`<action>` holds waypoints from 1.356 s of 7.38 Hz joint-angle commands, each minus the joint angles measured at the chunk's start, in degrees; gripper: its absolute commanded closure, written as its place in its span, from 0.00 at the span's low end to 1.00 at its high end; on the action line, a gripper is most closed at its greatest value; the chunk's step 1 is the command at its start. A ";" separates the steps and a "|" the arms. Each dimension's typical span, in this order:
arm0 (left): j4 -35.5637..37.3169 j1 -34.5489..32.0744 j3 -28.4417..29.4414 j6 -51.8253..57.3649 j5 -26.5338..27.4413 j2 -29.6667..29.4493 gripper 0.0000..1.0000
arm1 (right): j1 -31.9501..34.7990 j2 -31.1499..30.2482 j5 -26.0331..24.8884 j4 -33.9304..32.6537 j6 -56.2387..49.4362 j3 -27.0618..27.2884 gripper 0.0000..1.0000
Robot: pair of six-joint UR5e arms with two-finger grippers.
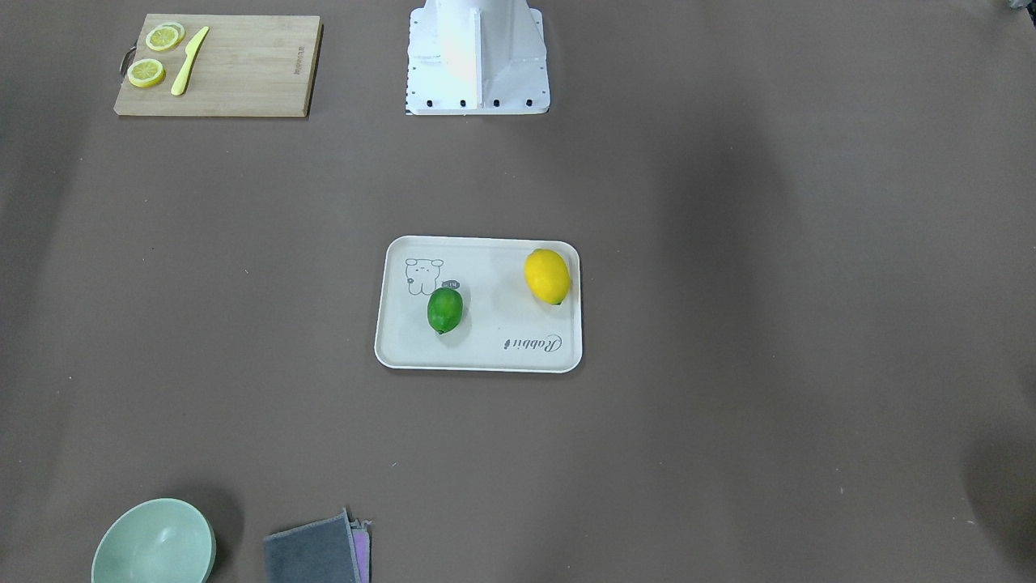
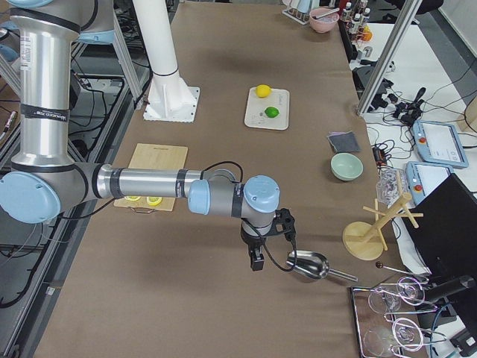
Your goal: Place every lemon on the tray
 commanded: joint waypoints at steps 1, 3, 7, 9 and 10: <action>-0.43 0.06 0.63 0.42 -0.04 2.98 0.03 | 0.57 -0.12 1.79 0.19 0.05 -0.01 0.00; -0.43 0.06 0.45 0.33 -0.04 3.09 0.03 | 0.84 -0.04 2.14 0.11 0.05 0.16 0.00; -0.52 0.06 1.59 0.68 0.05 3.08 0.03 | 0.84 0.05 2.23 0.28 0.05 0.16 0.00; -0.52 0.06 1.77 0.68 0.05 3.17 0.03 | 0.84 0.14 2.14 0.28 0.05 0.08 0.00; -0.52 0.06 1.68 0.68 0.05 3.17 0.03 | 0.84 0.23 2.14 0.28 0.05 0.08 0.00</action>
